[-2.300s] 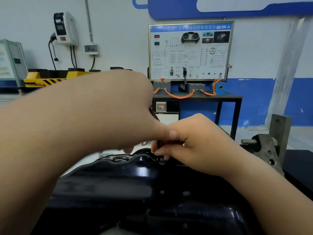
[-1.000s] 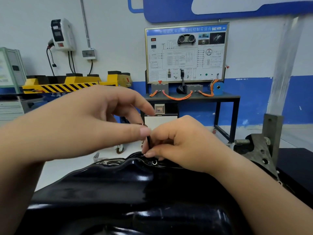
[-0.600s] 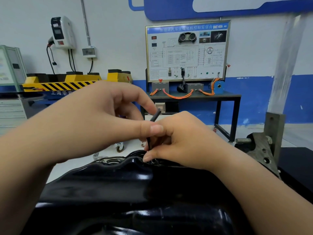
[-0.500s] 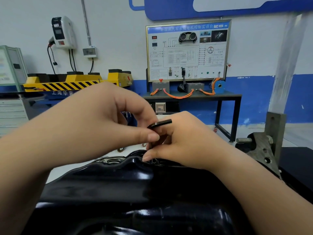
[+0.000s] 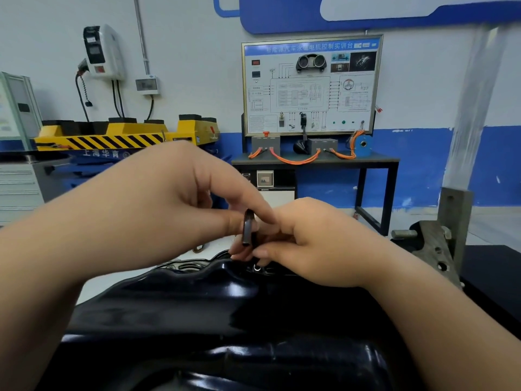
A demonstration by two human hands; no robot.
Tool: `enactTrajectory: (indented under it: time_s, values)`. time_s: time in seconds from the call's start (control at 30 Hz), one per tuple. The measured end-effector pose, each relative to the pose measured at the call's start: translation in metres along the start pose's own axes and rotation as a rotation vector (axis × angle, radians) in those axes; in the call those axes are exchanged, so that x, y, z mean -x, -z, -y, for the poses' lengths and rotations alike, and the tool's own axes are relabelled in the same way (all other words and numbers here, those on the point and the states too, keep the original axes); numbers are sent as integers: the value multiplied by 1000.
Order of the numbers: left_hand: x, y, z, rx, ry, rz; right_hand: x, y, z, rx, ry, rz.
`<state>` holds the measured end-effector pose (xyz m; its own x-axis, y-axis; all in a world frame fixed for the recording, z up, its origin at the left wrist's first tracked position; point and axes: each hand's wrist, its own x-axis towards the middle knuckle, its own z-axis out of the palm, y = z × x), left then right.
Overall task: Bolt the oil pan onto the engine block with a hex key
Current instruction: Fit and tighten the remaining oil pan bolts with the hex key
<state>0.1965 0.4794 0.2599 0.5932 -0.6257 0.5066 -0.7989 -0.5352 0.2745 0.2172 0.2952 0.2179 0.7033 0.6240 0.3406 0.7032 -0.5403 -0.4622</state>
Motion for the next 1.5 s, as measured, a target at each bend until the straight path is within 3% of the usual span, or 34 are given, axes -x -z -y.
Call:
enactTrajectory:
  time_s: [0.23,0.33,0.47,0.63,0.83,1.03,1.33,1.5]
  values:
    - [2,3,4,125,73,44,-4,-1,-1,111,80,-108]
    - [2,5,12,74,67,80,-5,-2,-2,130,91,-120]
    - [6,12,18,130,176,138,-4,-2,-2,79,64,-149]
    - [6,14,18,112,221,-9,-7,-3,0,119,57,-152]
    - [4,1,-5,-101,36,-86,-8,-6,-2,86,30,-167]
    - [5,-2,-13,-240,-11,-83,-7,-6,-4,58,10,-125]
    - [3,-1,-9,-229,-32,-29,-1,-3,-5,-98,86,-155]
    - [5,3,-1,-32,25,8,-3,-3,-4,-31,115,-215]
